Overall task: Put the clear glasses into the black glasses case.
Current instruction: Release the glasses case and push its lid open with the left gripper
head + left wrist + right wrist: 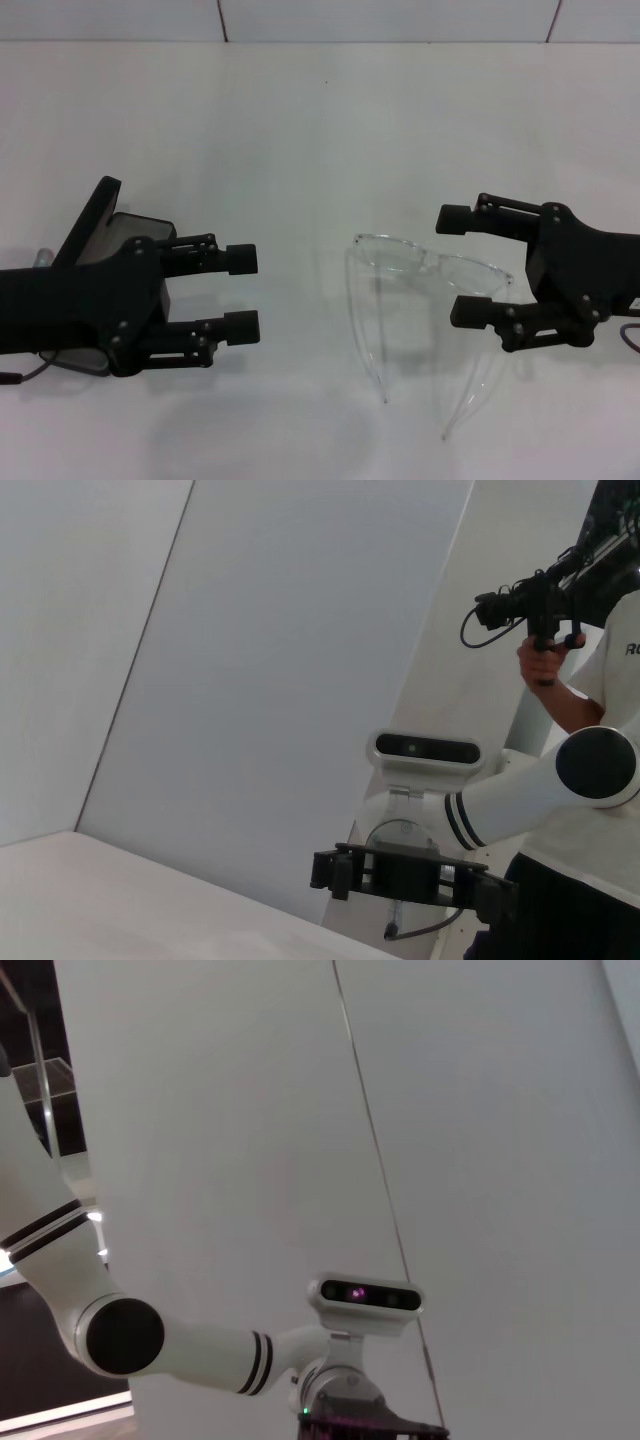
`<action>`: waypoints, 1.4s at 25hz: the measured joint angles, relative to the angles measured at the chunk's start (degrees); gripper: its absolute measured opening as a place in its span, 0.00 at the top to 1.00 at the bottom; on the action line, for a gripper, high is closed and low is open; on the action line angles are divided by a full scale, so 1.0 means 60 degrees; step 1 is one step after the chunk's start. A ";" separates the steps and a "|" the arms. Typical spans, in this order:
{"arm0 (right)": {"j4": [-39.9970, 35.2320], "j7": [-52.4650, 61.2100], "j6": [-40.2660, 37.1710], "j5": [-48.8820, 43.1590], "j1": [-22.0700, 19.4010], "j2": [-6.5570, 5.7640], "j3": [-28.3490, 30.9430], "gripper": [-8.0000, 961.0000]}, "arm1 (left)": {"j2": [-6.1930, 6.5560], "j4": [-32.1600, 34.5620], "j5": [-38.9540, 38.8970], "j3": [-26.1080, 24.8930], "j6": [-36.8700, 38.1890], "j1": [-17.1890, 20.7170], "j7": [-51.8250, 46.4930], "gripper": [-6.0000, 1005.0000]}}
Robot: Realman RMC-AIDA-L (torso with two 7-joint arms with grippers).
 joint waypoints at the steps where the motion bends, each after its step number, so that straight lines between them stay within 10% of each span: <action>1: 0.0009 -0.0017 0.0012 0.0035 -0.0021 0.0000 -0.0001 0.08 | -0.0011 -0.0001 -0.0001 -0.0004 0.0000 0.0006 0.0023 0.28; 26: 0.0357 -0.0403 0.0410 0.0422 -0.0508 0.0000 0.0109 0.08 | -0.0106 -0.0066 -0.0120 -0.0562 -0.0039 -0.0068 -0.0059 0.28; 35: 0.0349 -0.0502 0.0684 0.0751 -0.0640 -0.0033 0.0117 0.08 | -0.0222 0.3370 0.0314 -0.1550 -0.2016 -0.0788 -0.3893 0.28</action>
